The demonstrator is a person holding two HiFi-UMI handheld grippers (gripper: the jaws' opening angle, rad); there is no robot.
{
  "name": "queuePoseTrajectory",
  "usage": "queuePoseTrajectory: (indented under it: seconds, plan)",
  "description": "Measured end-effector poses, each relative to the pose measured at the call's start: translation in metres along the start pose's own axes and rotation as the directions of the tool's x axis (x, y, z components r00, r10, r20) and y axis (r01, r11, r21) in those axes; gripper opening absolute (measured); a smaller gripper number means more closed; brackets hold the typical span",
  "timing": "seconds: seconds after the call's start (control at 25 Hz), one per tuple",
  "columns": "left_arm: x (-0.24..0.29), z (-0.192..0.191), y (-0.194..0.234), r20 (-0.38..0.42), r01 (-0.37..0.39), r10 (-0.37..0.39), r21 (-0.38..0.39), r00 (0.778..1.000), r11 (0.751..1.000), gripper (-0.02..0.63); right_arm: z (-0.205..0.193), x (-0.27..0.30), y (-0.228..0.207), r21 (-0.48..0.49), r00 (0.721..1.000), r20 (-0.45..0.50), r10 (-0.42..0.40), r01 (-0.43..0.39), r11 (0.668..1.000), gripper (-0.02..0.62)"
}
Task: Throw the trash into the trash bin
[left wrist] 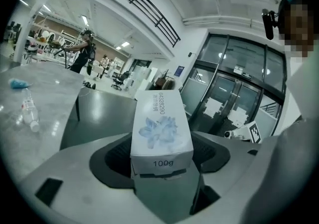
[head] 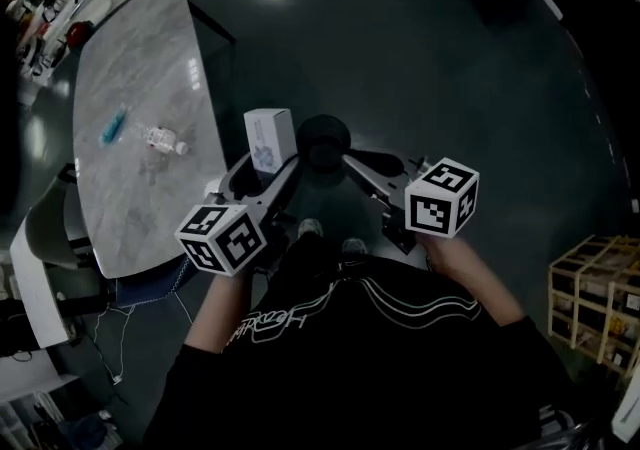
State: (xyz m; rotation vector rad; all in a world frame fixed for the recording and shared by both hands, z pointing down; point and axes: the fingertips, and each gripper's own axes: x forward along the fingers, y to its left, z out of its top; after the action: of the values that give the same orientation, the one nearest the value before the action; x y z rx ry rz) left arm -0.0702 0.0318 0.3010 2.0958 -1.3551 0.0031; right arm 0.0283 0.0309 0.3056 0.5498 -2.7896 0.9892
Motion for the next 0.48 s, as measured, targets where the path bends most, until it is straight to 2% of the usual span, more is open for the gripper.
queuePoseTrajectory:
  seconds: [0.16, 0.48]
  plan:
    - [0.034, -0.008, -0.011, -0.051, 0.035, -0.035, -0.005, 0.998, 0.999, 0.327, 0.004, -0.023, -0.029, 0.045, 0.998, 0.026, -0.063, 0.062, 0.997, 0.035]
    - [0.094, -0.042, 0.02, -0.169, 0.05, -0.062, -0.071, 0.984, 0.996, 0.327, -0.003, -0.015, -0.086, 0.133, 0.989, 0.01, -0.147, 0.144, 0.981, 0.035]
